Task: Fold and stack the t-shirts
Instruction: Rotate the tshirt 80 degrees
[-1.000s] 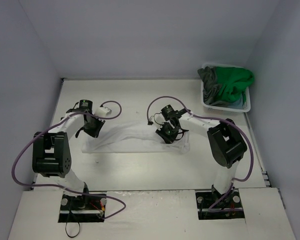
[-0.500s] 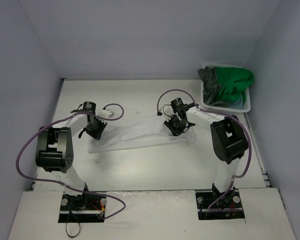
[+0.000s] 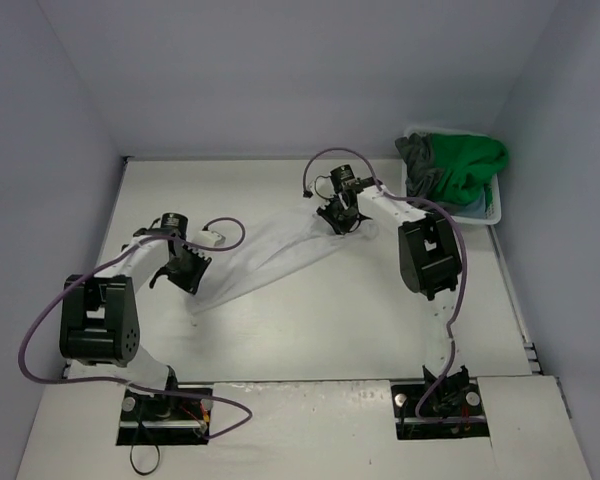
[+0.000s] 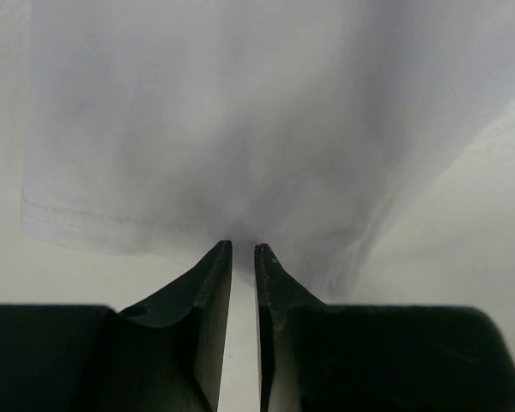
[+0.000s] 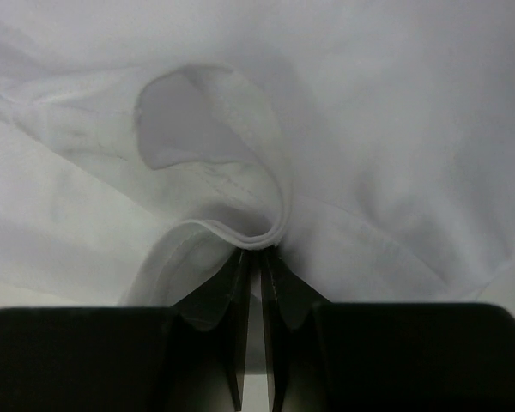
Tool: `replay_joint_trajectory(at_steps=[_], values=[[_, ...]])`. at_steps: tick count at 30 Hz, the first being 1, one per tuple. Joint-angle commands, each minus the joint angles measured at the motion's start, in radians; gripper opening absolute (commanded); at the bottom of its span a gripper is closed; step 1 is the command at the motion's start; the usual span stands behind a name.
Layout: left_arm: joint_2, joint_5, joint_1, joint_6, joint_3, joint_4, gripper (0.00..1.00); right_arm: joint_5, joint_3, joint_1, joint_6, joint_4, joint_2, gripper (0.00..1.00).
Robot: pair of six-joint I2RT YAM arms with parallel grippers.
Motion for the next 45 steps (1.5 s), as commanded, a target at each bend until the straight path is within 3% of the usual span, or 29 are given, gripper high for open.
replay_joint_trajectory(at_steps=[1,6,11,13,20,30,33,34,36,37,45], values=[[-0.11,0.05,-0.002,0.002,-0.004,-0.108,0.12,0.052,0.069,-0.01,-0.044,0.0,0.143,0.08],[-0.211,0.107,-0.02,0.013,-0.013,-0.205,0.12,0.048,0.248,-0.009,-0.045,0.0,0.25,0.13],[-0.268,0.076,-0.027,0.008,-0.001,-0.22,0.12,0.054,0.325,-0.009,0.013,0.001,0.25,0.29],[-0.258,0.07,-0.027,0.007,0.02,-0.217,0.12,0.057,0.318,-0.01,0.054,0.012,0.197,0.35],[-0.141,0.07,-0.028,-0.03,0.129,-0.119,0.12,0.203,0.211,-0.013,0.171,0.119,-0.021,0.37],[0.086,0.05,-0.042,-0.085,0.316,0.05,0.06,0.131,0.089,0.007,0.234,0.087,-0.233,0.45],[0.169,0.033,-0.045,-0.084,0.35,0.073,0.05,0.06,0.063,0.016,0.24,0.075,-0.253,0.4],[0.208,0.035,-0.045,-0.085,0.358,0.074,0.0,0.037,0.057,0.026,0.242,0.073,-0.254,0.25],[0.241,0.064,-0.045,-0.088,0.368,0.076,0.0,-0.033,0.048,0.04,0.243,0.067,-0.242,0.04],[0.246,0.076,-0.045,-0.09,0.367,0.077,0.0,-0.047,0.045,0.062,0.242,0.066,-0.233,0.0],[0.221,0.088,-0.056,-0.114,0.335,0.094,0.0,-0.162,0.141,0.114,0.249,0.067,-0.072,0.0]])
